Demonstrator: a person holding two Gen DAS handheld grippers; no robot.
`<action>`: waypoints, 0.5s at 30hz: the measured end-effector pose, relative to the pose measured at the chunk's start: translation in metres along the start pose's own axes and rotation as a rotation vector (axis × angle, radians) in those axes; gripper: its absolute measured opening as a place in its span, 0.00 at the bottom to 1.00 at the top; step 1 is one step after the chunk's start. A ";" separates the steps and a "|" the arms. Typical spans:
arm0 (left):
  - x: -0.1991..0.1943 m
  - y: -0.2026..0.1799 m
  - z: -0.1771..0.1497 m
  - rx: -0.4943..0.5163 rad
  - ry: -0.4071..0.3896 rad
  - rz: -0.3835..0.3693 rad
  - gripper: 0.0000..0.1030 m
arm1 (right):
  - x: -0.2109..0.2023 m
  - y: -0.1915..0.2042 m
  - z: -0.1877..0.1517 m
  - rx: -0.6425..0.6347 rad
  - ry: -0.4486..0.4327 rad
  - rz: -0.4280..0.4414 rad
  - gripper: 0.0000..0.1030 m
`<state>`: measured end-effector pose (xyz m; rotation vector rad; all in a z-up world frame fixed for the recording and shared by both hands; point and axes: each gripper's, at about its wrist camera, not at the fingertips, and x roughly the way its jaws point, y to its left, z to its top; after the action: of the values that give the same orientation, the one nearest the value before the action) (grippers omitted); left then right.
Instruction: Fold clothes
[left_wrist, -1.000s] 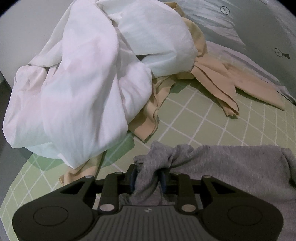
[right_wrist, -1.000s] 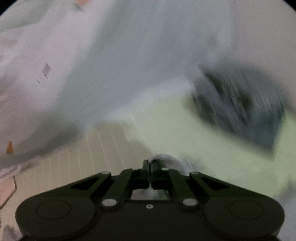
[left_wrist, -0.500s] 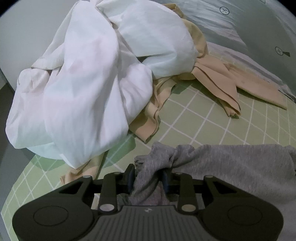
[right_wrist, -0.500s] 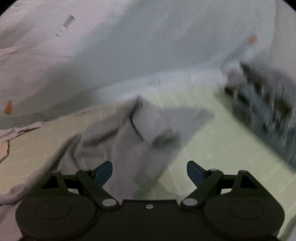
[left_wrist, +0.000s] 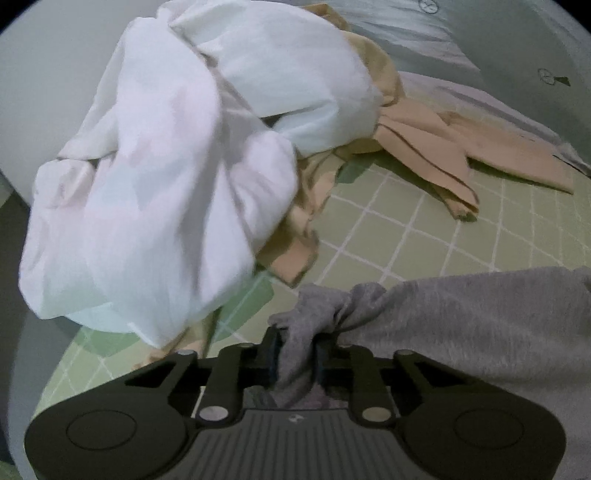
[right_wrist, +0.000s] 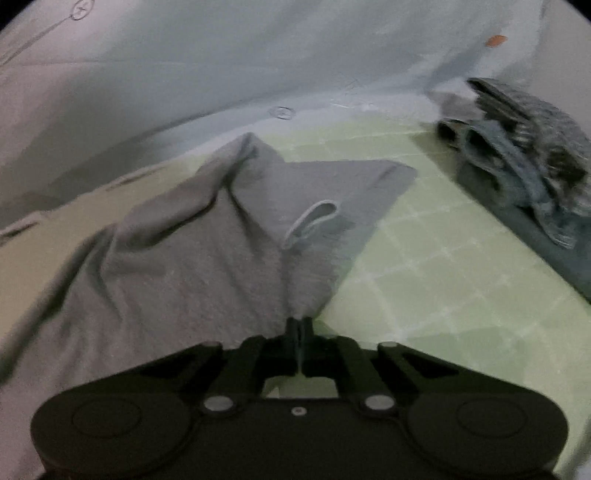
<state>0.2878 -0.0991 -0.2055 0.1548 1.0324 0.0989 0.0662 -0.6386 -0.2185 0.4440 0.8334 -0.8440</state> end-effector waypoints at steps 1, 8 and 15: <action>-0.001 0.004 -0.001 -0.017 0.004 0.001 0.20 | -0.004 -0.008 -0.003 0.017 0.007 -0.012 0.01; -0.002 0.013 -0.005 -0.045 0.016 0.012 0.22 | -0.031 -0.037 -0.036 -0.034 0.050 -0.065 0.02; 0.001 0.004 -0.005 -0.019 0.012 0.061 0.23 | -0.042 -0.019 -0.016 -0.145 -0.094 -0.093 0.39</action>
<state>0.2839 -0.0949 -0.2077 0.1683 1.0386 0.1648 0.0278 -0.6198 -0.1949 0.2375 0.8263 -0.8776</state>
